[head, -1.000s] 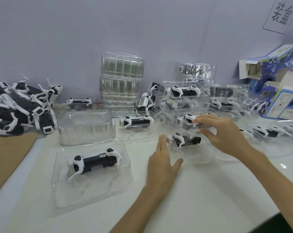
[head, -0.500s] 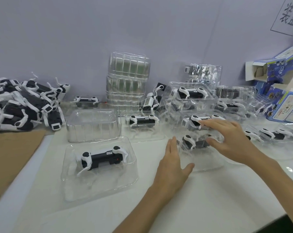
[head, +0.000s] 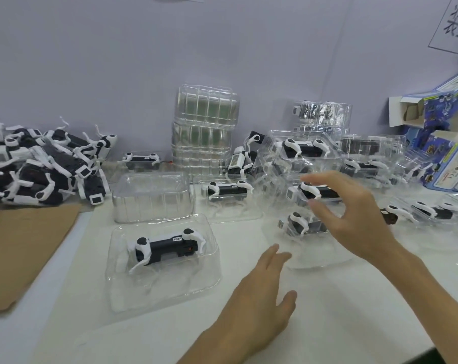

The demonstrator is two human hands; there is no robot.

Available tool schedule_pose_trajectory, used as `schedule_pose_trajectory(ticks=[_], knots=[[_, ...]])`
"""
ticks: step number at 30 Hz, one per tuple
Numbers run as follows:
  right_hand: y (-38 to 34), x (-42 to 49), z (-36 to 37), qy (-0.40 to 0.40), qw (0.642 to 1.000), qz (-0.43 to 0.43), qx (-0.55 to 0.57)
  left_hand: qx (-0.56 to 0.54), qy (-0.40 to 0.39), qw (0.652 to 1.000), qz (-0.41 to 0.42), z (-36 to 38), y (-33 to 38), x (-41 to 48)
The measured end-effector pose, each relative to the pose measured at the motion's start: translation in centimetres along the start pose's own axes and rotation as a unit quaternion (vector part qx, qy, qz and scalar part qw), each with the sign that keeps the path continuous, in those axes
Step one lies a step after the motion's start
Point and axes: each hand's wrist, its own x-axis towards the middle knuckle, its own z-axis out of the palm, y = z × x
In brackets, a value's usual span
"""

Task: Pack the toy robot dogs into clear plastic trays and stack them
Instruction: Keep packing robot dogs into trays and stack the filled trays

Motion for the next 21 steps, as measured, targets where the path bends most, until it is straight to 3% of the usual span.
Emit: schedule_pose_trajectory(ticks=[3,7,10,13,17,21], knots=[[-5.1,0.7,3.6,-0.067,0.995,-0.028,0.075,0.061,-0.032,0.995,0.067,-2.3,-1.2,-3.3],[-9.7,1.9,10.4,-0.261,0.961,-0.083,-0.029,0.16,-0.017,0.973,0.166,-5.3,-2.4,-6.0],[-10.9,2.1,14.4,-0.349,0.926,-0.104,-0.105,0.185,0.06,0.956,0.22,-6.8,-2.7,-7.6],[-10.8,1.6,16.2,-0.336,0.925,-0.145,-0.099,0.229,0.207,0.92,0.242,-10.1,-3.6,-9.4],[-10.0,0.7,15.0,-0.303,0.933,-0.183,-0.062,0.209,0.41,0.867,0.192,-16.0,-7.6,-10.5],[-9.6,0.3,10.2,-0.281,0.952,-0.122,0.022,0.145,0.5,0.854,0.006,-17.9,-12.5,-11.2]])
